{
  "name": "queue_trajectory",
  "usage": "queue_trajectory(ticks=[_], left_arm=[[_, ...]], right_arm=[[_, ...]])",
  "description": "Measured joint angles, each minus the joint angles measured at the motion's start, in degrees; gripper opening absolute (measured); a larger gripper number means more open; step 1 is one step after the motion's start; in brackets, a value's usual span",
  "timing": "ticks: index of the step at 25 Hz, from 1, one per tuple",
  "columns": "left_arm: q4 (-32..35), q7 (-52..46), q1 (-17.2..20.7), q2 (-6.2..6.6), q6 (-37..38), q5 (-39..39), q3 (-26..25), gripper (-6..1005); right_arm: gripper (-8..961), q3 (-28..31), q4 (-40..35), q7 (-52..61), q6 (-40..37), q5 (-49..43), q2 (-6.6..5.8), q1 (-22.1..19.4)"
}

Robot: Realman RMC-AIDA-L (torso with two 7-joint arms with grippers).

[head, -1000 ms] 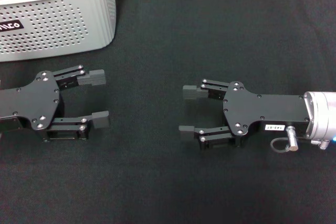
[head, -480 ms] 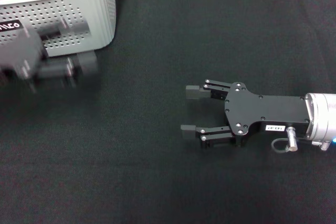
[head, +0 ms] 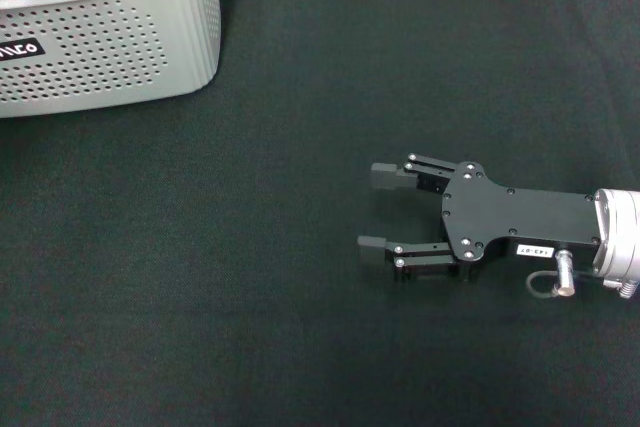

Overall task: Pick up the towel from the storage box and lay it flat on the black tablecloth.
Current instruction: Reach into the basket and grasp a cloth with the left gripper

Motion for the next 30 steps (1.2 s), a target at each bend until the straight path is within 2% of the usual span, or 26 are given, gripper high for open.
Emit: queue_trajectory(ticks=[3, 6, 8, 9, 10, 11, 13, 15, 17, 20, 24, 30], left_arm=[[3.1, -4.5, -0.7, -0.21, -10.1, 3.5, 4.4, 876], [2.5, -5.9, -1.3, -0.11, -21.2, 5.6, 11.5, 875], [2.5, -8.2, -1.5, -0.17, -30.8, 9.5, 18.3, 875], [2.5, -8.2, -1.5, -0.17, -30.8, 9.5, 18.3, 875], [3.0, -15.7, -2.5, -0.18, -42.5, 19.7, 27.6, 875], [3.1, -17.2, -2.8, -0.19, -44.1, 21.9, 29.1, 868], [3.1, -25.9, -4.3, -0.26, -49.8, 33.0, 34.5, 855], [1.9, -38.1, -7.1, -0.44, -52.6, 49.4, 39.0, 842], [-0.3, -45.9, -9.9, -0.41, -52.6, 60.5, 40.6, 829], [-3.8, -49.4, -13.0, -0.34, -52.7, 68.3, 39.1, 810], [-6.7, -47.8, -14.5, -0.22, -53.2, 66.9, 36.2, 803], [-7.6, -46.2, -12.9, -0.18, -54.3, 64.3, 35.1, 802]], right_arm=[[869, 0.0, 0.8, -0.8, -0.4, 0.7, -0.01, 0.1], [869, 0.0, 2.0, -1.7, -0.5, 1.1, 0.0, -0.1], [869, -0.1, 2.8, -2.1, -0.6, 1.4, 0.0, -0.1], [870, -0.3, 3.0, -2.1, -0.6, 1.6, 0.0, -0.1], [870, -0.3, 3.2, -2.1, -0.6, 1.7, -0.01, -0.3], [870, -0.3, 3.3, -2.1, -0.6, 1.7, 0.01, -0.8], [870, -0.2, 3.3, -2.3, -0.6, 1.9, 0.0, -1.7], [870, -0.2, 3.4, -2.6, -0.6, 2.2, 0.0, -2.5], [870, -0.1, 3.6, -2.9, -0.6, 2.5, 0.0, -3.2], [870, -0.1, 4.3, -3.4, -0.6, 3.0, 0.0, -3.9], [869, -0.2, 5.1, -3.5, -0.6, 3.1, 0.0, -4.2], [869, -0.1, 6.2, -4.1, -0.6, 3.6, 0.0, -4.4]])
